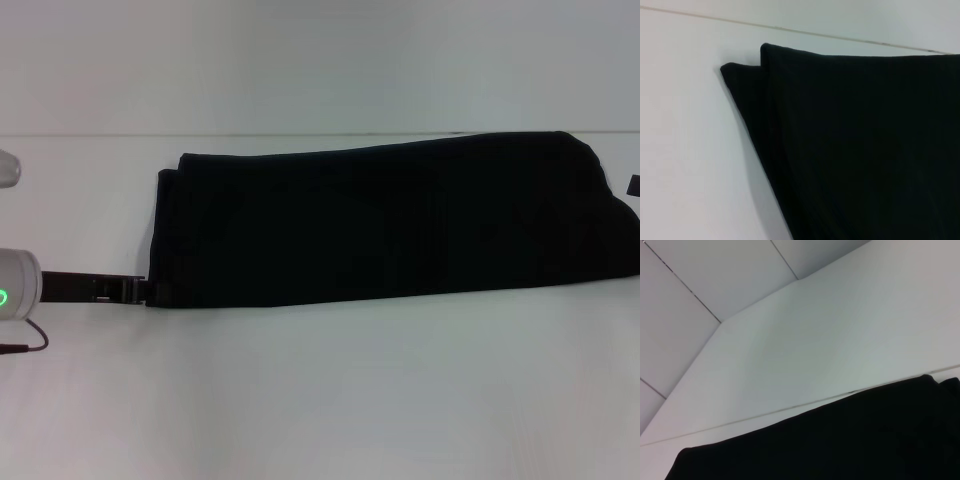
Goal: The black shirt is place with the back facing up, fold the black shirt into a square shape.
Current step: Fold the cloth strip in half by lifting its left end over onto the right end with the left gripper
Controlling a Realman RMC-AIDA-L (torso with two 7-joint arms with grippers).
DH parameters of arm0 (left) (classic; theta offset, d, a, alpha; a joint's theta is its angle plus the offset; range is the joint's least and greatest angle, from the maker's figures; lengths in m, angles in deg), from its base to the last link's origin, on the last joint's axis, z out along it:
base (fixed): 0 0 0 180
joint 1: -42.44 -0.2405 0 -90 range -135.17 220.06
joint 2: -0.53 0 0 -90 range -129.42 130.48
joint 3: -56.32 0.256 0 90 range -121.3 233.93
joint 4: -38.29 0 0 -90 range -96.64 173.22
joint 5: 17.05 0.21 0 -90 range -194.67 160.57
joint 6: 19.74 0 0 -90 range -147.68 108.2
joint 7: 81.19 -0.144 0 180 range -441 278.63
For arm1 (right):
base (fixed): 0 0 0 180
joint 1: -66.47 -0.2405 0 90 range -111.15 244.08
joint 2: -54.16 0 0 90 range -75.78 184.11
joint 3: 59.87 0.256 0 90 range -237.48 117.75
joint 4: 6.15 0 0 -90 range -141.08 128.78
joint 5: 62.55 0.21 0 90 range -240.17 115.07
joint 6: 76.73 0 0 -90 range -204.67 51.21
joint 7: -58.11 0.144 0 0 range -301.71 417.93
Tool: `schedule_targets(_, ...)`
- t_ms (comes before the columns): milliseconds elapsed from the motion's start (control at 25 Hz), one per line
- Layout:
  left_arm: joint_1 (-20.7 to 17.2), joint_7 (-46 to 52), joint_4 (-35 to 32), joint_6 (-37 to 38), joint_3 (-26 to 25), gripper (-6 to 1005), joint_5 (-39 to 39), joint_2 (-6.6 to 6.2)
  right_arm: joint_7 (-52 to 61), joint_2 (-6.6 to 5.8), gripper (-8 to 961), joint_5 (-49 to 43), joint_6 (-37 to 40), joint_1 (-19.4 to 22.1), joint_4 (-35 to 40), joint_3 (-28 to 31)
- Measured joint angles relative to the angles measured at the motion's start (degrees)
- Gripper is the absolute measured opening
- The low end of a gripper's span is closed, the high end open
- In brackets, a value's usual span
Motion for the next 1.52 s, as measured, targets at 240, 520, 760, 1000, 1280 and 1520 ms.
schedule_targets(240, 0.26, 0.00, 0.00, -0.37, 0.01, 181, 0.16, 0.01, 2.14, -0.15, 893, -3.18, -2.76, -0.15, 0.00, -0.69)
schedule_targets(520, 0.31, 0.00, -0.19, -0.39, 0.01, 46, 0.22, 0.01, 5.58, 0.01, 892, -8.63, -6.93, -0.84, -0.21, -0.73)
schedule_targets(760, 0.49, 0.00, -0.16, -0.40, 0.01, 13, 0.23, -0.10, 6.63, 0.74, 891, -13.61, -11.32, -2.77, -2.54, -0.79)
schedule_targets(1000, 0.66, 0.00, -0.11, -0.39, 0.01, 16, 0.23, -0.32, 6.36, 1.79, 876, -15.18, -14.03, -4.57, -4.43, -1.20)
schedule_targets(1280, 0.69, 0.00, -0.09, -0.50, 0.00, 20, 0.41, -0.42, 6.68, 2.45, 793, -15.23, -14.62, -5.24, -4.56, -2.45)
schedule_targets(1520, 0.79, 0.00, 0.02, -0.70, 0.00, 23, 0.61, -0.43, 6.38, 2.57, 595, -15.25, -14.92, -4.61, -4.25, -2.58)
